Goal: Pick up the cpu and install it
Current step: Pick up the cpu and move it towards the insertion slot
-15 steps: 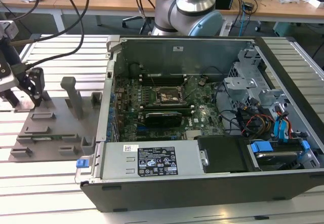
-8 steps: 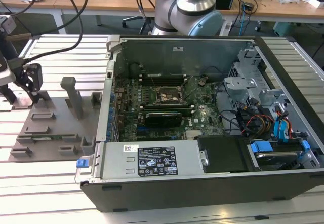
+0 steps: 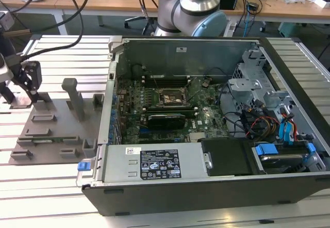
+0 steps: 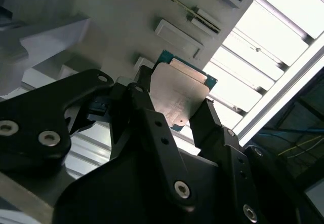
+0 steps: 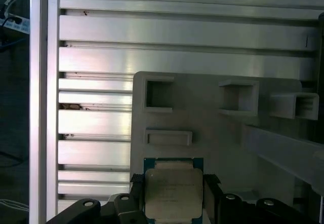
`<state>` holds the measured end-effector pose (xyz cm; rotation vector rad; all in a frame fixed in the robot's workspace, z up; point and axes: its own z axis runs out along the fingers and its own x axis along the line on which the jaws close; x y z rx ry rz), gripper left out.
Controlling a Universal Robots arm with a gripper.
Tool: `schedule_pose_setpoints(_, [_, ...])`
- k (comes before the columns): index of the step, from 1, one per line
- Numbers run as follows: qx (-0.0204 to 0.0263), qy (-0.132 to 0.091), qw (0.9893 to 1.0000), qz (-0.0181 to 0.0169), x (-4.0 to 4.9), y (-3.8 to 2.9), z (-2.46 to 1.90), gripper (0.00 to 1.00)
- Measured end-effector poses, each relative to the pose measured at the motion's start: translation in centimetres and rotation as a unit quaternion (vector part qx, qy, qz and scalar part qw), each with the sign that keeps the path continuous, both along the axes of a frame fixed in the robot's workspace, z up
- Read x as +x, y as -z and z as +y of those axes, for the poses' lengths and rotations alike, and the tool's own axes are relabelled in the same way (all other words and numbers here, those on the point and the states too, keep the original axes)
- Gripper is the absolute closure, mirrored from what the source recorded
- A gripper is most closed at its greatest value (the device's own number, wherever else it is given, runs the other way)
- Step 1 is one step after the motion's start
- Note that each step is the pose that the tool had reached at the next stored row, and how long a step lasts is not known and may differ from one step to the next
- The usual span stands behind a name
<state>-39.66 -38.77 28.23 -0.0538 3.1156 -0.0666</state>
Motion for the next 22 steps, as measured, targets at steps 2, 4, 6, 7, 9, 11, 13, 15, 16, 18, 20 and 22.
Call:
schedule_pose_setpoints(2, [0.0000,0.000,1.0000,0.0000,0.00,-0.20,0.00,0.45])
schedule_pose_setpoints(4, [0.0000,0.000,1.0000,0.0000,0.00,-0.39,0.00,0.45])
schedule_pose_setpoints(6, [0.0000,0.000,1.0000,0.0000,0.00,-0.61,0.00,0.45])
schedule_pose_setpoints(7, [0.0000,0.000,1.0000,0.0000,0.00,-0.74,0.00,0.45])
schedule_pose_setpoints(9, [0.0000,0.000,1.0000,0.0000,0.00,-0.95,0.00,0.45])
schedule_pose_setpoints(11, [0.0000,0.000,1.0000,0.0000,0.00,-1.19,0.00,0.45])
schedule_pose_setpoints(13, [0.0000,0.000,1.0000,0.0000,0.00,-1.39,0.00,0.45])
schedule_pose_setpoints(15, [0.0000,0.000,1.0000,0.0000,0.00,-1.56,0.00,0.45])
schedule_pose_setpoints(16, [0.0000,0.000,1.0000,0.0000,0.00,-1.66,0.00,0.45])
schedule_pose_setpoints(18, [0.0000,0.000,1.0000,0.0000,0.00,-1.92,0.00,0.45])
schedule_pose_setpoints(20, [0.0000,0.000,1.0000,0.0000,0.00,-2.22,0.00,0.45])
schedule_pose_setpoints(22, [0.0000,0.000,1.0000,0.0000,0.00,-2.39,0.00,0.45])
